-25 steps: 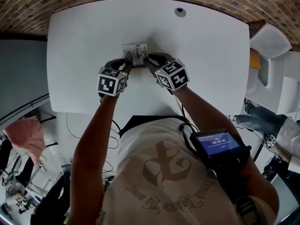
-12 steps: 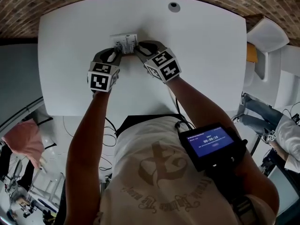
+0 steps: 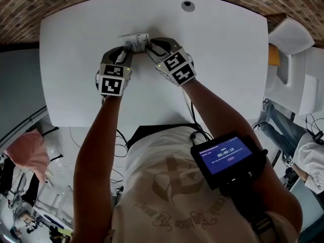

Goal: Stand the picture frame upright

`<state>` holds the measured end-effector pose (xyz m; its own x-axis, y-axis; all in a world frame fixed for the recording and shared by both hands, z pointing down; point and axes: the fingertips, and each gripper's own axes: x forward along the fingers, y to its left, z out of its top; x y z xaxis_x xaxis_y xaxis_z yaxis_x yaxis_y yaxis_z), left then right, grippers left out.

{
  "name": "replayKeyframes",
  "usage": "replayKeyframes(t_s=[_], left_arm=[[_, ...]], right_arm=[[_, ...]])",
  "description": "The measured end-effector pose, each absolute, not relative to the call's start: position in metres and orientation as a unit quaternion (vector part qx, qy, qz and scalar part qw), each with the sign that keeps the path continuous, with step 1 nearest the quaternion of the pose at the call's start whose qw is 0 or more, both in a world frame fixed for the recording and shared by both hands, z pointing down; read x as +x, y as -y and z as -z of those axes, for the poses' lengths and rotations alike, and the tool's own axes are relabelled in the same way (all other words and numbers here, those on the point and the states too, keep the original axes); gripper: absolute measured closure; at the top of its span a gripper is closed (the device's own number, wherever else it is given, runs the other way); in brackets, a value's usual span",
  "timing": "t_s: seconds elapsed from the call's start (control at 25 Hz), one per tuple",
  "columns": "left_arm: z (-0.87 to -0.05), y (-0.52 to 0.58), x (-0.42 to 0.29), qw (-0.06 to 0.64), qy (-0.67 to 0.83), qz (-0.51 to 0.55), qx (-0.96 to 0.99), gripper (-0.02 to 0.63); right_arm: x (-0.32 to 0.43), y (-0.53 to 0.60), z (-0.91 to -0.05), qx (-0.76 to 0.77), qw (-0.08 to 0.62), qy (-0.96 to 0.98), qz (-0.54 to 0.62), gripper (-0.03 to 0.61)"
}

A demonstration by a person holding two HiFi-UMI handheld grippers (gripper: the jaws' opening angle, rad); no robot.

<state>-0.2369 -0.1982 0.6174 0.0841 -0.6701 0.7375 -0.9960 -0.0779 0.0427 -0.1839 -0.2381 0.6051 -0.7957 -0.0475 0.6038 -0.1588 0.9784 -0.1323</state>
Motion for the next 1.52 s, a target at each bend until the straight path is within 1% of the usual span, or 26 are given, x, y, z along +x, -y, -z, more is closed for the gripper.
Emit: replayKeyframes(t_s=[0.28,0.96,1.52], left_arm=[[-0.623,0.202,-0.233,0.286,0.616,-0.287,0.675,0.505],[-0.627,0.197,-0.231,0.299,0.621,-0.272,0.671,0.505],[-0.628,0.197,-0.225,0.307,0.627,-0.233,0.677,0.502]], right_arm=[[-0.179,0.242,-0.612,0.059,0.323,0.942,-0.073,0.459],[-0.174,0.234,-0.616,0.058,0.326,0.94,-0.087,0.451],[-0.162,0.246,-0.618,0.071,0.315,0.942,-0.088,0.453]])
